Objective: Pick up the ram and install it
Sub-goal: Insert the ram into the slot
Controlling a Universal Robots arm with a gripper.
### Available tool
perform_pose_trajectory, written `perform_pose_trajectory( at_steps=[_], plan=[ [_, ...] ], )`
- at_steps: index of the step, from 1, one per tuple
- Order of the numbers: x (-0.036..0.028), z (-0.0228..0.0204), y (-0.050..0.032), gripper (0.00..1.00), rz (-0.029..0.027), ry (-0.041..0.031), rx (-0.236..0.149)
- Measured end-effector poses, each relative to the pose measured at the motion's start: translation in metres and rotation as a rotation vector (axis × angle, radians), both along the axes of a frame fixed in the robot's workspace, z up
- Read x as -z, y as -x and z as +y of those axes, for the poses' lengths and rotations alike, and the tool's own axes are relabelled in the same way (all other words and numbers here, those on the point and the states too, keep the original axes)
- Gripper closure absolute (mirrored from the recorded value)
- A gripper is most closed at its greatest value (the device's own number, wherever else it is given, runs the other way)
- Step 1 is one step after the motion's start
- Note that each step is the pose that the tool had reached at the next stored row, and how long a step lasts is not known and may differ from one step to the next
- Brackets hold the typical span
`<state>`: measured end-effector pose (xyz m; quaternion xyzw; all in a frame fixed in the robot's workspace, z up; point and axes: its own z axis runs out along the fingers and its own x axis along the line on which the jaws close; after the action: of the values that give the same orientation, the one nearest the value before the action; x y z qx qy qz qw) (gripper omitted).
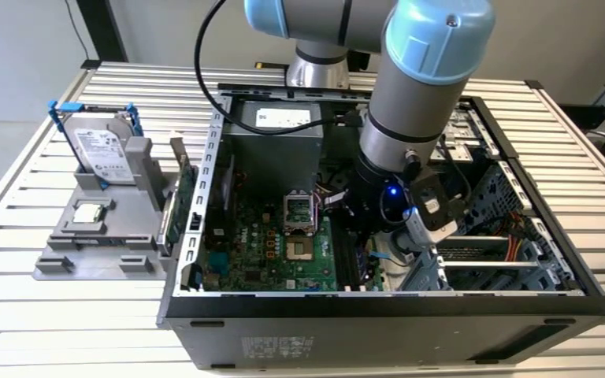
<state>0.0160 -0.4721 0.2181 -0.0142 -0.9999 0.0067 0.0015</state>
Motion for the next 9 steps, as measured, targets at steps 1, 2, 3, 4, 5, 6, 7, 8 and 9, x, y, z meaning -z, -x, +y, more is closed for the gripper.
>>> perform_pose_trajectory(
  at_steps=[1, 2, 3, 4, 5, 6, 7, 8, 9],
  plan=[
    [0.0000, 0.0000, 0.0000, 1.00, 0.0000, 0.0000, 0.000],
    [0.0001, 0.0000, 0.0000, 1.00, 0.0000, 0.0000, 0.000],
    [0.0005, 0.0000, 0.0000, 1.00, -0.0001, -0.0003, 0.000],
    [0.0011, 0.0001, 0.0000, 1.00, -0.0001, -0.0004, 0.000],
    [0.0017, 0.0001, 0.0000, 1.00, -0.0001, -0.0002, 0.000],
    [0.0027, 0.0000, 0.0000, 1.00, 0.0000, 0.0000, 0.000],
    [0.0044, 0.0000, 0.0000, 1.00, 0.0000, 0.0000, 0.000],
    [0.0061, 0.0000, 0.0000, 1.00, -0.0001, 0.0000, 0.000],
    [0.0066, -0.0001, 0.0000, 1.00, 0.0001, 0.0004, 0.000]
  ],
)
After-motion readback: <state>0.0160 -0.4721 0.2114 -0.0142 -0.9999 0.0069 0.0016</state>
